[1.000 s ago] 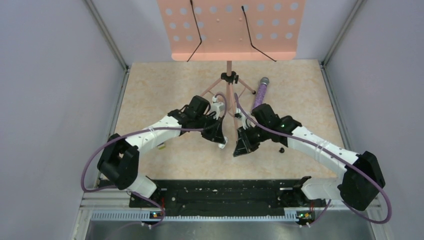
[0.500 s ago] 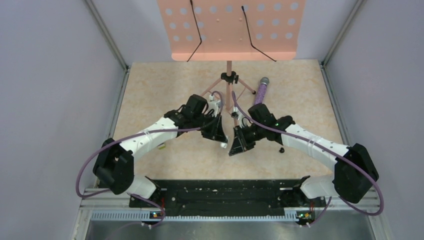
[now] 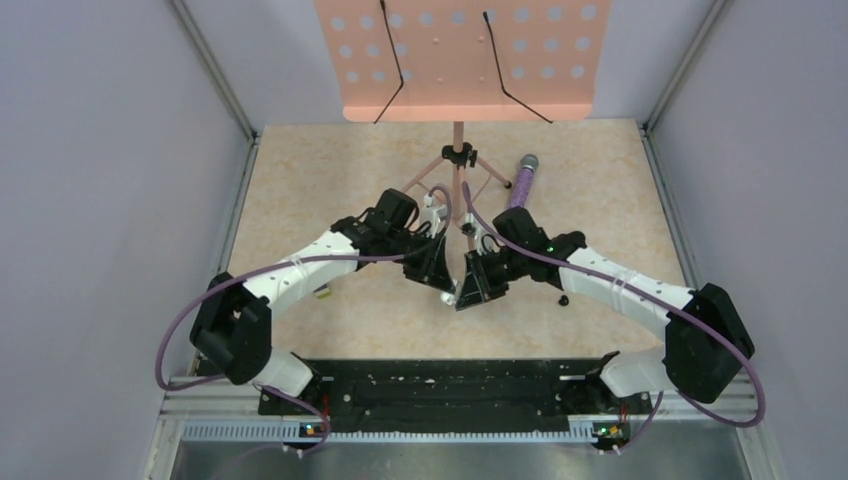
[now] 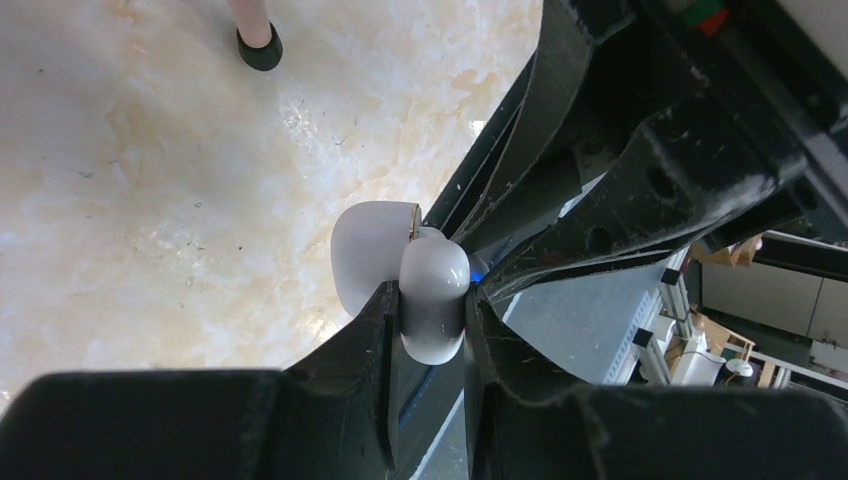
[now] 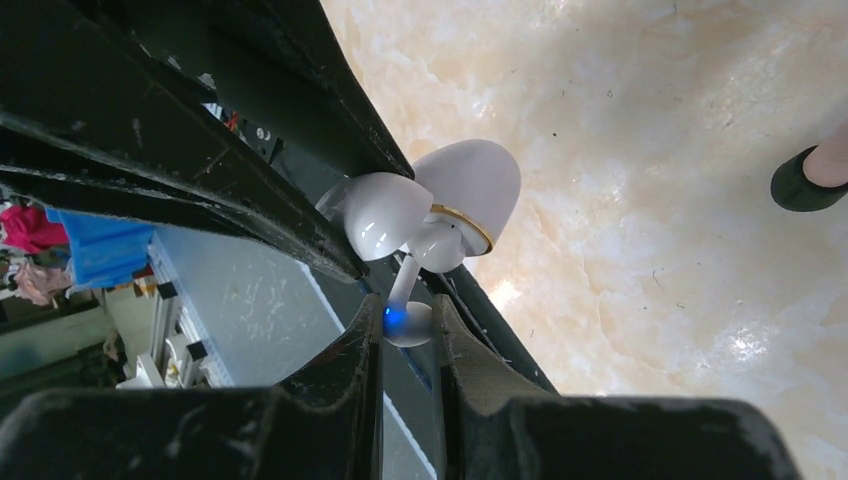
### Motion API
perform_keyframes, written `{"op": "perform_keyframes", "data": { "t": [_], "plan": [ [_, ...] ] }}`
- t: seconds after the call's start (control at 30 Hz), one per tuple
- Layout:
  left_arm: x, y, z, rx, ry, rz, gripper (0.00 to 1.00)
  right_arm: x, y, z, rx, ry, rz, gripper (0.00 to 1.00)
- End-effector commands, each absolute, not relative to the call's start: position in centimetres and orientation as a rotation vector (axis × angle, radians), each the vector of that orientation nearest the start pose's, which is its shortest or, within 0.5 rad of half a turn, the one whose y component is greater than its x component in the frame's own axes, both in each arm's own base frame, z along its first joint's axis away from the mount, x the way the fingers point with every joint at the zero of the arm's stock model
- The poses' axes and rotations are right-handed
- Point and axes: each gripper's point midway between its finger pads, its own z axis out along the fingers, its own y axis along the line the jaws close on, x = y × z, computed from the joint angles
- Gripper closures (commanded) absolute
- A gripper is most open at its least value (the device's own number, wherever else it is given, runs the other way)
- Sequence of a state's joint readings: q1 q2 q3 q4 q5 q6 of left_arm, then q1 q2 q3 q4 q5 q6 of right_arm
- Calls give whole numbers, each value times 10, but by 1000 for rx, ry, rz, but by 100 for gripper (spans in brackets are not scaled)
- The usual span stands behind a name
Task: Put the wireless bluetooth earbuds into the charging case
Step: Place the left earbud at the center of the board.
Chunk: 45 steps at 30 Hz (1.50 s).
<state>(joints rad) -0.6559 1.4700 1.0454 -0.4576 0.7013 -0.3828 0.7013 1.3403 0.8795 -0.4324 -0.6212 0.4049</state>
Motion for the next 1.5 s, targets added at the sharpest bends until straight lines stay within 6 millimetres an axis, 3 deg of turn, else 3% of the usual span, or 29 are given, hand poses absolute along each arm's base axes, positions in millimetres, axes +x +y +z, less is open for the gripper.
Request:
{"op": "perform_keyframes", "data": {
  "t": [0.0, 0.77, 1.47],
  "plan": [
    [188, -311, 167, 768, 2488, -1342, 100, 164, 293, 139, -746, 2510, 1178, 98],
    [178, -314, 159, 773, 2578, -1425, 100, 163, 304, 150, -788, 2478, 1205, 98],
    [179, -317, 166, 751, 2572, -1453, 100, 160, 307, 138, -792, 2522, 1160, 98]
  ]
}}
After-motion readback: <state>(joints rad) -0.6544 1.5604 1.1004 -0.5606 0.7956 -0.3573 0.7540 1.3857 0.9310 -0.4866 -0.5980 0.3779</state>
